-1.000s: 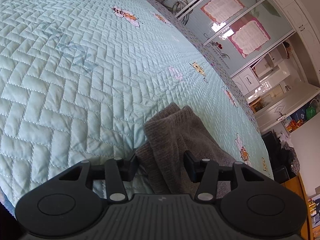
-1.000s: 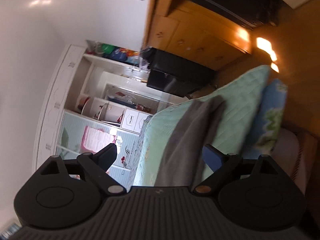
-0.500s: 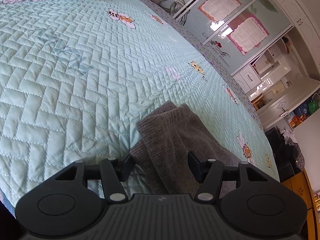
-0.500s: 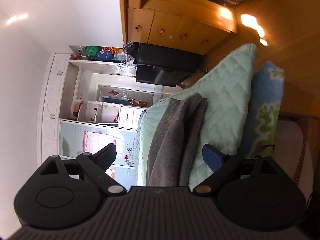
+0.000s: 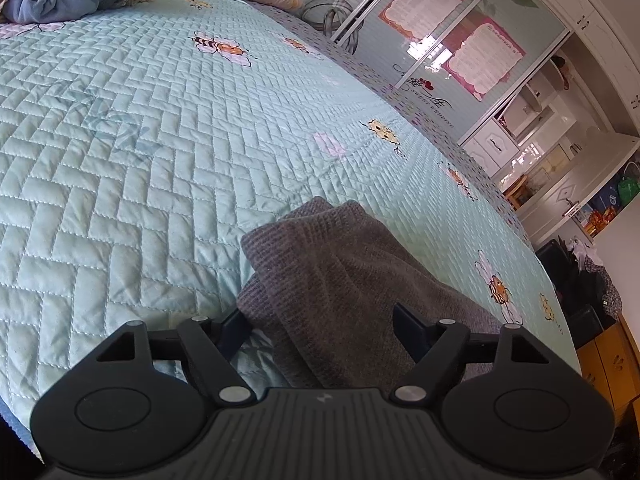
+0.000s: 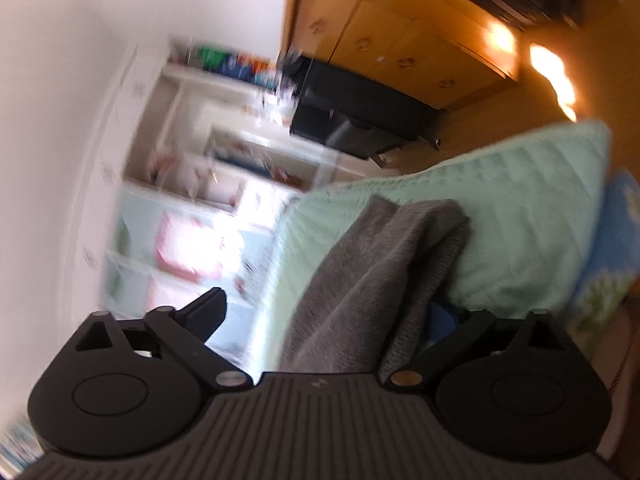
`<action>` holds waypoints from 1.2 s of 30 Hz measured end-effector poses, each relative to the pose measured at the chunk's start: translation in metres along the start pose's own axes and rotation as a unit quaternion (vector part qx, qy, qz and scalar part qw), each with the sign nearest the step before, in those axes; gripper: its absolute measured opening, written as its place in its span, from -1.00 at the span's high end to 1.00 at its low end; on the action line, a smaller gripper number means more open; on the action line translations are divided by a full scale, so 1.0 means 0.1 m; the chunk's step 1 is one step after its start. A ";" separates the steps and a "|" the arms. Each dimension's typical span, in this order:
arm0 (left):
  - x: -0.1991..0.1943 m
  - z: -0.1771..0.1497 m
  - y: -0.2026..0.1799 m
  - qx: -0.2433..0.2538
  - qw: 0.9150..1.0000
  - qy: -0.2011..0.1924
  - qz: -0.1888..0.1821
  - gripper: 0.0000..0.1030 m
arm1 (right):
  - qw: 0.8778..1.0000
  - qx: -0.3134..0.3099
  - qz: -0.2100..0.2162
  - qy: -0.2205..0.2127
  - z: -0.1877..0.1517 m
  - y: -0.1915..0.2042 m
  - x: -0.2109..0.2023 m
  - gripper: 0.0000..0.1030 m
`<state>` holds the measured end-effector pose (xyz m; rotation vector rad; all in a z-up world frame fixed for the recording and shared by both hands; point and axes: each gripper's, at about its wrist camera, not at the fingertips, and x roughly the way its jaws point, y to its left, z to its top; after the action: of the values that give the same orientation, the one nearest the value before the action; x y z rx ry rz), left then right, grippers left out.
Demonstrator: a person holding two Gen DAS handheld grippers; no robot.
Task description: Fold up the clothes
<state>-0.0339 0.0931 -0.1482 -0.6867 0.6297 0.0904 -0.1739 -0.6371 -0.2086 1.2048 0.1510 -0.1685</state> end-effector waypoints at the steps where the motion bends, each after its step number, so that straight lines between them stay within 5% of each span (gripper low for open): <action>1: 0.00 0.00 0.01 0.000 1.000 0.000 -0.001 -0.55 | 1.000 -0.020 -0.015 0.009 0.00 0.05 0.03 -0.08; 3: 0.00 -0.01 0.03 0.000 1.000 0.000 -0.003 -0.56 | 0.998 -0.033 -0.040 0.021 0.00 0.09 0.05 0.53; 15: -0.01 0.03 0.14 -0.022 0.999 0.006 -0.025 -0.58 | 0.987 -0.152 -0.053 0.008 0.00 0.62 -0.03 0.63; 31: 0.02 0.07 0.24 -0.069 0.996 0.008 -0.064 -0.86 | 0.995 -0.047 -0.088 0.013 -0.08 0.16 -0.07 0.59; 33: 0.02 0.07 0.23 -0.066 0.997 0.008 -0.044 -0.60 | 0.995 -0.045 -0.087 0.015 -0.08 0.15 -0.07 0.58; 35: 0.03 0.07 0.31 -0.076 0.997 0.008 -0.018 0.41 | 0.996 -0.038 -0.083 0.015 -0.08 0.11 -0.05 0.58; 36: 0.03 0.07 0.35 -0.082 0.997 0.007 -0.007 0.43 | 0.996 -0.034 -0.082 0.014 -0.07 0.09 -0.05 0.58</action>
<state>-0.0377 0.1239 -0.1650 -0.8510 0.6361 0.1245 -0.1769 -0.6266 -0.2016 1.1270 0.2784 -0.2866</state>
